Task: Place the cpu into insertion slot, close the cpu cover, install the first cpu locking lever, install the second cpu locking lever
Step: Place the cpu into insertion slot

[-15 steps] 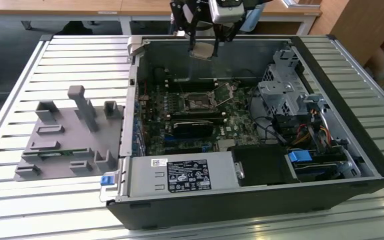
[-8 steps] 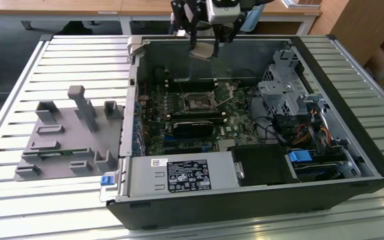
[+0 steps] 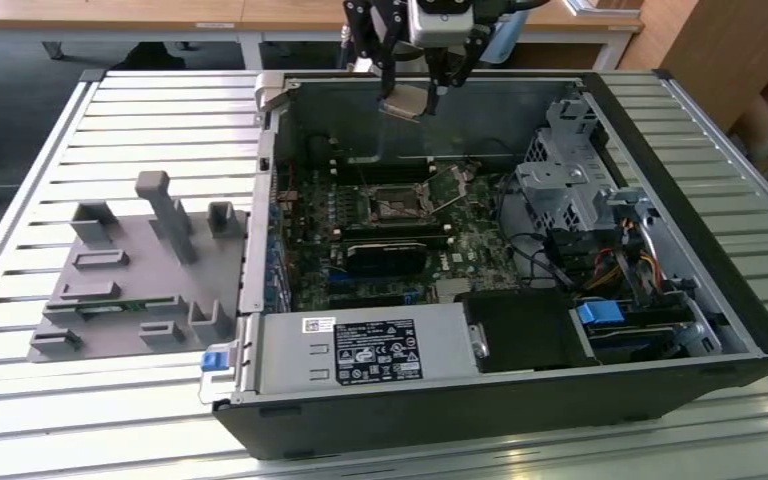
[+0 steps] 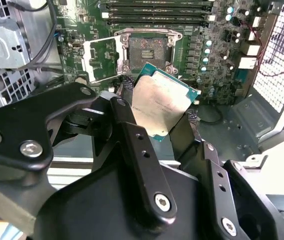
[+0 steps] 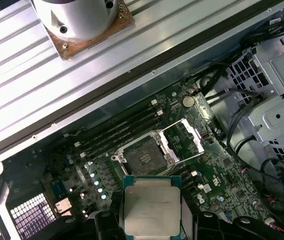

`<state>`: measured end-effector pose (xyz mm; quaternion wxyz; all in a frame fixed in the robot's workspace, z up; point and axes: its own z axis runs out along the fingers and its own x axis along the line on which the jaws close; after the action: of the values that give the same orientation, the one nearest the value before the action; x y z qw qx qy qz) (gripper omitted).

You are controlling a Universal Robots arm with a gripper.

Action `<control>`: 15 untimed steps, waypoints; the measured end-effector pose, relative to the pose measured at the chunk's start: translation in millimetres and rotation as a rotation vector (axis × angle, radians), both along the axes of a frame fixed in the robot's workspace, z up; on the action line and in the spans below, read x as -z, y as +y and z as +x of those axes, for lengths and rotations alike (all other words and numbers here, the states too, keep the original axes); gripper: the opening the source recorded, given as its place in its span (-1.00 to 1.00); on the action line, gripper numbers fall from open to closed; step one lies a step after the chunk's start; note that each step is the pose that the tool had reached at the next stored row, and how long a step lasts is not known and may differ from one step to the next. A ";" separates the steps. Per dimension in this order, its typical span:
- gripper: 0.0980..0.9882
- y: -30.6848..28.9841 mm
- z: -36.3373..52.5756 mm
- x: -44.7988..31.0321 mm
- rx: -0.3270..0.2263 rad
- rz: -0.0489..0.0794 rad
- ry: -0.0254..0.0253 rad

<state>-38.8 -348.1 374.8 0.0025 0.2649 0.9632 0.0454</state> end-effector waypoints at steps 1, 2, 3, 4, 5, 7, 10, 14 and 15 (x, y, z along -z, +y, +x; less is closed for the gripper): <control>0.00 0.0 0.0 0.0 0.008 0.000 0.0000; 0.00 0.0 0.0 0.0 0.016 0.000 0.0000; 0.00 0.0 0.0 0.0 0.024 0.000 0.0000; 0.00 0.0 0.0 0.1 0.031 0.000 0.0000; 0.00 0.0 0.0 0.1 0.038 0.000 0.0000; 0.00 0.0 0.0 0.2 0.054 0.000 0.0000; 0.00 0.0 0.0 0.2 0.079 0.000 0.0000; 0.00 0.0 0.0 0.3 0.111 0.000 0.0000; 0.00 0.0 0.0 0.4 0.119 0.000 0.0000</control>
<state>-38.8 -348.1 374.4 0.0052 0.3215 0.9458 0.0451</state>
